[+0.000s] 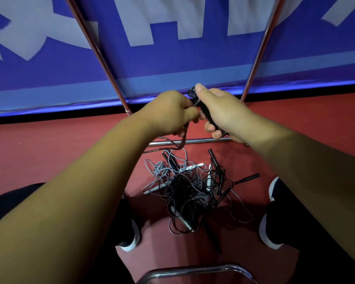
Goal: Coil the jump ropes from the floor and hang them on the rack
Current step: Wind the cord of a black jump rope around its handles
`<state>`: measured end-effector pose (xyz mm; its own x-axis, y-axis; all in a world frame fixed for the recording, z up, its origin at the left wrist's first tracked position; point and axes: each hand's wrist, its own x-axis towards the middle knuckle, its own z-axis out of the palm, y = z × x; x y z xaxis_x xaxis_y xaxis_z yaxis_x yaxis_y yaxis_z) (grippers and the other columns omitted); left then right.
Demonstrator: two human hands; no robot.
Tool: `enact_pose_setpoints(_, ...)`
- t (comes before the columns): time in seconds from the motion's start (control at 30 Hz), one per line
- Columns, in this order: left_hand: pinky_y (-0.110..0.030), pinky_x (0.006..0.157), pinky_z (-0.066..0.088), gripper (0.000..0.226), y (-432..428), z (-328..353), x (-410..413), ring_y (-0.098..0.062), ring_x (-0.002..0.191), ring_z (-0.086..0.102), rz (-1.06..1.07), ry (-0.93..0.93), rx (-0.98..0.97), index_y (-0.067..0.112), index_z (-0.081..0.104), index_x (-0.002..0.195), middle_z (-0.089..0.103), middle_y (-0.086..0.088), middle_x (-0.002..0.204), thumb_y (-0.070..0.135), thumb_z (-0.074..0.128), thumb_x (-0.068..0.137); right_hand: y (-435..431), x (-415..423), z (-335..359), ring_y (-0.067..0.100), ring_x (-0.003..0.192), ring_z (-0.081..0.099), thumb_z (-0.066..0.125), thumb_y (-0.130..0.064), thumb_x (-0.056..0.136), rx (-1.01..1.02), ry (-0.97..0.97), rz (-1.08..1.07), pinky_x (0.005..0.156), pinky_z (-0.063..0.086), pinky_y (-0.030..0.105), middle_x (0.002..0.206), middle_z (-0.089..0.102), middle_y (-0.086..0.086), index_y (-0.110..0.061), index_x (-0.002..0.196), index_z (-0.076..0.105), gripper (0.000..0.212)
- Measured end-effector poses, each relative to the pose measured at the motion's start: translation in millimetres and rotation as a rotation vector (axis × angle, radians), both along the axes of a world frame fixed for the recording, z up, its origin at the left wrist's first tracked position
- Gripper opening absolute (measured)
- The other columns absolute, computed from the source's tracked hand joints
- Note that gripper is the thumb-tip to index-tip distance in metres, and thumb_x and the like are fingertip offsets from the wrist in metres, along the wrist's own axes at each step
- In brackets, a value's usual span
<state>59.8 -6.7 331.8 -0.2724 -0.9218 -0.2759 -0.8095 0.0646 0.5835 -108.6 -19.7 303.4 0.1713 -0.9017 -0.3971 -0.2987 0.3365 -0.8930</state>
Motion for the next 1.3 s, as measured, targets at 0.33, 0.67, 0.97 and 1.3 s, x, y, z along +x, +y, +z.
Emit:
enact_pose_setpoints(0.33,-0.032,0.103,0.053,0.033,-5,-1,23,-0.032,0.125,0.066,-0.1,0.893,0.611,-0.007,0.055,0.134,0.07,-0.023,0.128,-0.005,0.038,0.105,-6,-17,21,0.016,0.048,0.046,0.044,-0.064,0.107,-0.108,-0.059,0.08,0.049,0.039,0.026,0.071,0.06,0.0,-0.023,0.105,0.06,0.044)
enact_pose_setpoints(0.67,-0.042,0.068,0.065,0.01,-3,-1,9,-0.028,0.071,0.077,0.138,0.252,0.234,0.004,0.064,0.098,0.074,-0.024,0.09,0.006,0.073,0.095,-1,-18,21,0.015,0.048,0.043,0.048,-0.061,0.107,0.011,0.005,0.147,0.046,0.033,0.023,0.088,0.058,0.007,-0.01,0.116,0.06,0.053)
enact_pose_setpoints(0.97,-0.038,0.074,0.061,0.016,-8,1,1,-0.015,0.061,0.06,0.295,0.864,0.124,0.01,0.055,0.095,0.058,-0.007,0.076,0.019,0.057,0.108,-14,-19,25,0.013,0.048,0.037,0.049,-0.066,0.105,0.261,-0.479,-0.069,0.038,0.025,0.021,0.074,0.055,0.003,-0.017,0.118,0.05,0.051)
enact_pose_setpoints(1.3,-0.026,0.068,0.043,0.007,-2,16,15,-0.013,0.068,0.046,-0.036,1.023,0.334,0.012,0.064,0.099,0.072,0.0,0.088,0.008,0.059,0.1,-18,-32,37,0.014,0.048,0.035,0.049,-0.065,0.105,0.173,-0.499,-0.034,0.039,0.024,0.021,0.075,0.054,0.004,-0.017,0.105,0.051,0.048)
